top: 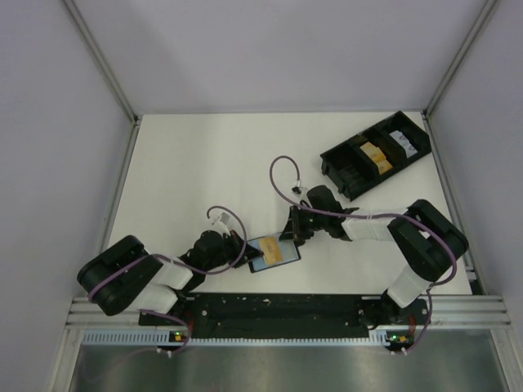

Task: Take the credit cards out of the card holder
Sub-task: Remove the credit card from the card holder.

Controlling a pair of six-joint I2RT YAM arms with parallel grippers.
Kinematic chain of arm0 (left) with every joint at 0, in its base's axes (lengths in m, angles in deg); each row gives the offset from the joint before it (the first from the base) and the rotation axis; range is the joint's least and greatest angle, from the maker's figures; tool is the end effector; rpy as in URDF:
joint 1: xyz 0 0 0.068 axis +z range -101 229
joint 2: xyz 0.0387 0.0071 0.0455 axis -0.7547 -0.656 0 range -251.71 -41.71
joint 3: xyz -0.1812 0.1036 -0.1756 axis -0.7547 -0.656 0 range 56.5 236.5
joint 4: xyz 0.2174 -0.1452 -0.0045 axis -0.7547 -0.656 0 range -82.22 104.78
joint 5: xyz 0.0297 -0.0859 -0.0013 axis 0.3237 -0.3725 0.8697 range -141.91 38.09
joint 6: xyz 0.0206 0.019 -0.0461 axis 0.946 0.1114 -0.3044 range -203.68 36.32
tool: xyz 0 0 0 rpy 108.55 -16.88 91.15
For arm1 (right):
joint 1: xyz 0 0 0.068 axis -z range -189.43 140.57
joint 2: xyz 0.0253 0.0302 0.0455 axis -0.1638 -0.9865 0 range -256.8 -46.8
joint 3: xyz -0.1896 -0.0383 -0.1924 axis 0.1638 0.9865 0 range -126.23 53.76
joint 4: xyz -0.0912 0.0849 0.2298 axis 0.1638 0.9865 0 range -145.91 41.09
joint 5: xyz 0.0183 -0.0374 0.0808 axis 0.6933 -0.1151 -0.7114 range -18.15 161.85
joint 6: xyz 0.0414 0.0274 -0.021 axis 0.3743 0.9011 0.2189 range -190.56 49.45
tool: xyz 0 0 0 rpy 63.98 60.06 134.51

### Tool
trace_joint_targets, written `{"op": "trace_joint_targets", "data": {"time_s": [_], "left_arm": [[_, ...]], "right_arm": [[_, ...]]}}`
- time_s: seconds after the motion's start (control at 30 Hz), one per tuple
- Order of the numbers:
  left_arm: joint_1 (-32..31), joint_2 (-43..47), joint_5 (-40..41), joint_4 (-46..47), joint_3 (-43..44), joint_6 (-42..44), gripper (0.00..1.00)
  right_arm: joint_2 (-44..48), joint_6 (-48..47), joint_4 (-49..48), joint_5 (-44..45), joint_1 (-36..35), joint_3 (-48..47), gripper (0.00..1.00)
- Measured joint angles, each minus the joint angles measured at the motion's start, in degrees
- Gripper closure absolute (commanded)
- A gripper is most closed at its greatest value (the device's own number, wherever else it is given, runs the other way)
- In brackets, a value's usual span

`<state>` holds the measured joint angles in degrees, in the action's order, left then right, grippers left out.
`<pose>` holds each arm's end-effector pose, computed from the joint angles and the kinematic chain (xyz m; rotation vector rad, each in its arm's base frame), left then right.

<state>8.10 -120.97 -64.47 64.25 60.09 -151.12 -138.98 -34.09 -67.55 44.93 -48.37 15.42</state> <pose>0.1364 -0.1285 0.1023 -0.3776 2.2936 -1.3196 0.2243 0.2020 0.1439 -0.3204 2.5040 1.1556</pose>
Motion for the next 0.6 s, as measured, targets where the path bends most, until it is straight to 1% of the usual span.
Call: {"op": "trace_joint_targets", "data": {"time_s": [0.1, 0.33, 0.47, 0.6], "left_arm": [[0.0, 0.0, 0.1, -0.1, 0.0, 0.0, 1.0], [0.4, 2.1, 0.5, -1.2, 0.0, 0.0, 1.0], [0.6, 5.3, 0.7, -2.7, 0.0, 0.0, 1.0], [0.7, 10.8, 1.7, -7.3, -0.1, 0.1, 1.0]], "right_arm": [[-2.6, 0.3, 0.0, -0.1, 0.0, 0.0, 0.92], [-2.9, 0.6, -0.6, 1.0, 0.8, 0.0, 0.95], [-2.8, 0.6, -0.5, 1.5, 1.0, 0.0, 0.95], [-2.7, 0.6, -0.3, 1.7, 1.0, 0.0, 0.95]]}}
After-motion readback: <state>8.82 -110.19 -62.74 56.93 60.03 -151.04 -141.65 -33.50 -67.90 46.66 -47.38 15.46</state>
